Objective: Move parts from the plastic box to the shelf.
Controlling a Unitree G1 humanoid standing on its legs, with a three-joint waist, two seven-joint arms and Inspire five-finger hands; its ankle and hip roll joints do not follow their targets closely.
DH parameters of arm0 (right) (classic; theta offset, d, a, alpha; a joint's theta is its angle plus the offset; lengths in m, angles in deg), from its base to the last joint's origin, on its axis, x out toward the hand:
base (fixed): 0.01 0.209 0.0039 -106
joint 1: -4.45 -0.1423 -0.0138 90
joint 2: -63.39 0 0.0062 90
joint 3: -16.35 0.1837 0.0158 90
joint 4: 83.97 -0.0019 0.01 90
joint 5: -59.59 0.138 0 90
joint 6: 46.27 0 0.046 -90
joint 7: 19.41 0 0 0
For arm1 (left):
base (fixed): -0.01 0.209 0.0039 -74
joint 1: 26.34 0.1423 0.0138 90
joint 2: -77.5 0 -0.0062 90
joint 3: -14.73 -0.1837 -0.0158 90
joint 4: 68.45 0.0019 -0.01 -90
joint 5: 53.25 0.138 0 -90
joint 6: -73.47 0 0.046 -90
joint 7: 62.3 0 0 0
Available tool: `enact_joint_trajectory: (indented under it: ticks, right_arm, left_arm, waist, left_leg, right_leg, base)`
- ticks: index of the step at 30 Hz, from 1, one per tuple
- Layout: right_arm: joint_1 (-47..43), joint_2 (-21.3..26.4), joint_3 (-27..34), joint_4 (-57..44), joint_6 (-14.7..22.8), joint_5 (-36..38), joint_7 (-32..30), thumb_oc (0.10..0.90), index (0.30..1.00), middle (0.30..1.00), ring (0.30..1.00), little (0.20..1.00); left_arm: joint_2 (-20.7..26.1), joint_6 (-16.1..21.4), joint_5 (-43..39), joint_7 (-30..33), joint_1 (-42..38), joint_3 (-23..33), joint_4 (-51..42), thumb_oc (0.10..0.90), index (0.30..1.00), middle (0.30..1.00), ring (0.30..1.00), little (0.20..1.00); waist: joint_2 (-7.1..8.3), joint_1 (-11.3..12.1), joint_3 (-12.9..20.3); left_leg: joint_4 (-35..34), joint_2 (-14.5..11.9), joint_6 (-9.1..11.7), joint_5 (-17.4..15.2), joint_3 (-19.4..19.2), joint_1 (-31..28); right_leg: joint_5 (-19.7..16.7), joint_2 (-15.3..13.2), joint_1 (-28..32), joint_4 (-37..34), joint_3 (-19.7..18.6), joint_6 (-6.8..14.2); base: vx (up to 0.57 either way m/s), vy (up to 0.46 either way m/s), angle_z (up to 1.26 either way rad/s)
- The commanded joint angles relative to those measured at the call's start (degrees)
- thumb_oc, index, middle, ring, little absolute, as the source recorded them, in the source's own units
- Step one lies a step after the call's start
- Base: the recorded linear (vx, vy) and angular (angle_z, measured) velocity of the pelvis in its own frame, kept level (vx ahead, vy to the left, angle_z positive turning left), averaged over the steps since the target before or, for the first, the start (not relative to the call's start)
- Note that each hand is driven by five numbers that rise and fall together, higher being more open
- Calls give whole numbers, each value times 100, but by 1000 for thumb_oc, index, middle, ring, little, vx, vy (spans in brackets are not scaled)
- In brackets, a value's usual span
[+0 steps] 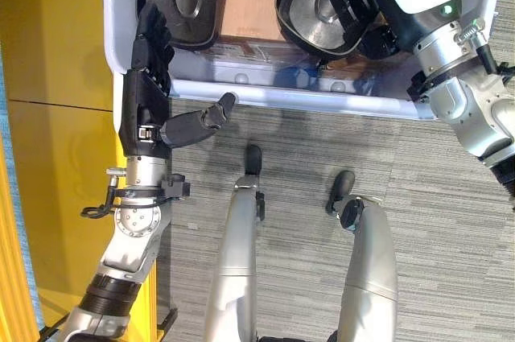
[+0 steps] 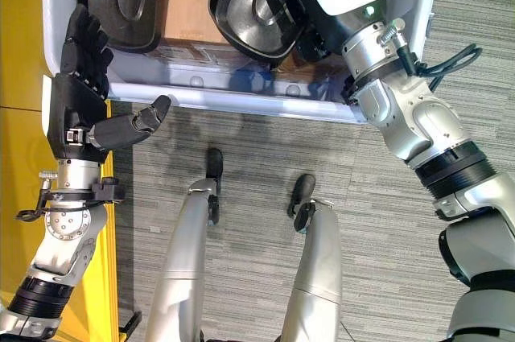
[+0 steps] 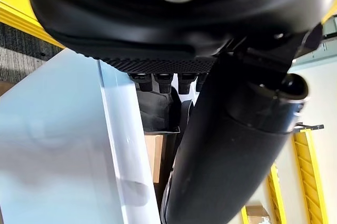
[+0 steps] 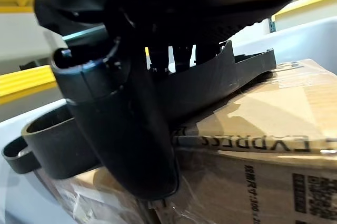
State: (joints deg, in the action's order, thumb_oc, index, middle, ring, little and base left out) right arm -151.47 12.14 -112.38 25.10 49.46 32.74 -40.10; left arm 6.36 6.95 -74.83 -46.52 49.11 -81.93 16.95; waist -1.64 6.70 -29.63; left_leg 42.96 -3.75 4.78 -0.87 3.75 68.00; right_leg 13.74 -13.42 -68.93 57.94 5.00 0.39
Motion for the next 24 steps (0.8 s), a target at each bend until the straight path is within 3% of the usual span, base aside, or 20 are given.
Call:
enact_joint_trajectory:
  ticks: [1, 15, 19, 24]
  right_arm:
    - [-146, 198, -366, 674, -99, -258, 201, 400, 300, 300, 300, 300]
    - [12, 296, -646, 612, 335, -513, -223, 400, 300, 300, 300, 300]
    - [171, 279, -569, 336, 404, -600, -314, 400, 300, 300, 300, 300]
    - [380, 253, -365, 177, 546, -964, -878, 400, 300, 300, 300, 300]
  left_arm:
    - [-187, 31, -12, -67, 639, -88, 253, 900, 1000, 1000, 1000, 1000]
    - [-92, 189, -113, -189, 817, -82, 244, 900, 1000, 1000, 1000, 1000]
    - [-75, 184, -155, -186, 882, -79, 198, 900, 1000, 1000, 1000, 1000]
    - [-64, 234, -132, -212, 953, -67, 134, 900, 1000, 1000, 1000, 1000]
  waist:
    - [-303, 101, -17]
    - [-329, 96, -17]
    - [-291, 67, -17]
    - [-258, 39, -17]
  left_leg:
    - [380, 274, -459, -1003, 110, 82]
    - [388, 259, -485, -1012, 86, -69]
    - [221, 176, -475, -951, 81, -306]
    - [-193, 56, -452, -833, 64, -779]
  right_leg:
    - [752, 423, 140, 279, -21, -261]
    - [705, 438, 287, 210, -15, -246]
    - [647, 454, 527, 12, 9, -238]
    - [556, 472, 972, -402, 34, -234]
  base:
    - [0, 0, 0]
    - [0, 0, 0]
    - [-8, 2, 0]
    - [-52, 10, 0]
